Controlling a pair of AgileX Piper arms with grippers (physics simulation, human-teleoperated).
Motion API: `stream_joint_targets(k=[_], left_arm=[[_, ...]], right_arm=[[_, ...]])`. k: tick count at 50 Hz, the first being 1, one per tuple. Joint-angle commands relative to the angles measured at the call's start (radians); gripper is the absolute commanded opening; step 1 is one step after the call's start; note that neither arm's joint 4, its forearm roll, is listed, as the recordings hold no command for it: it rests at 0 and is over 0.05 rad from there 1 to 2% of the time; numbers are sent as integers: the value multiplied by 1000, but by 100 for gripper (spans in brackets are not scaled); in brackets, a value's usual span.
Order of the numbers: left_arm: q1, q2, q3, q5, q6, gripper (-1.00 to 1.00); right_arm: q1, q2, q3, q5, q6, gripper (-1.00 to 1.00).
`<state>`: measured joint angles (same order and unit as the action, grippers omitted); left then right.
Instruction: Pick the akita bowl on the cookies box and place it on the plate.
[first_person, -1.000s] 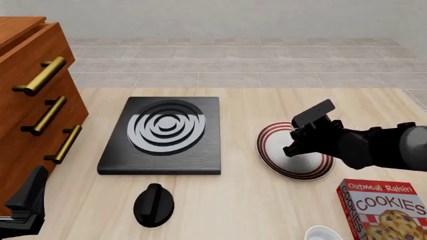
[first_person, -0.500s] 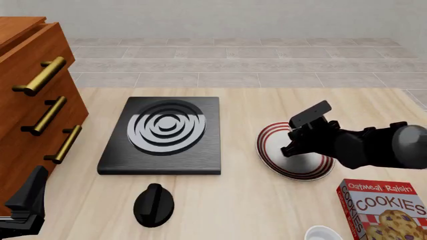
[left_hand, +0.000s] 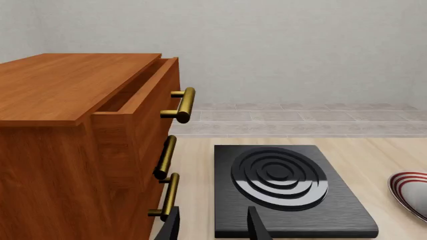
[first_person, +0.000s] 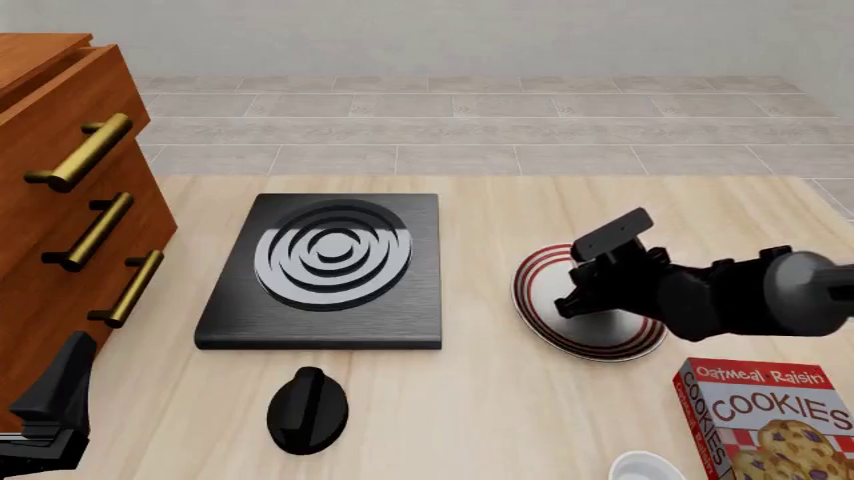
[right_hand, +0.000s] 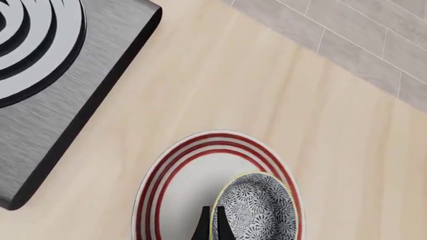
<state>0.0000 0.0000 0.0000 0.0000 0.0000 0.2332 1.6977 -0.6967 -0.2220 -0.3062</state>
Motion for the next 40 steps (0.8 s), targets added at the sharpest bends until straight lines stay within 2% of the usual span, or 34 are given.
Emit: stream_joint_targets(k=[1, 9, 11, 12, 35, 40], left_arm=[[0, 0, 0, 0, 0, 100], [0, 0, 0, 0, 0, 100], [0, 0, 0, 0, 0, 100], [0, 0, 0, 0, 0, 100], [0, 0, 0, 0, 0, 100], [0, 0, 0, 0, 0, 100]], right_arm=[[2, 19, -3, -21, 10, -100], [6, 28, -1, -31, 21, -100], [-41, 31, -7, -53, -5, -100], [-17, 34, 4, -45, 5, 100], [-12, 25, 7, -42, 19, 100], [0, -22, 31, -35, 33, 100]])
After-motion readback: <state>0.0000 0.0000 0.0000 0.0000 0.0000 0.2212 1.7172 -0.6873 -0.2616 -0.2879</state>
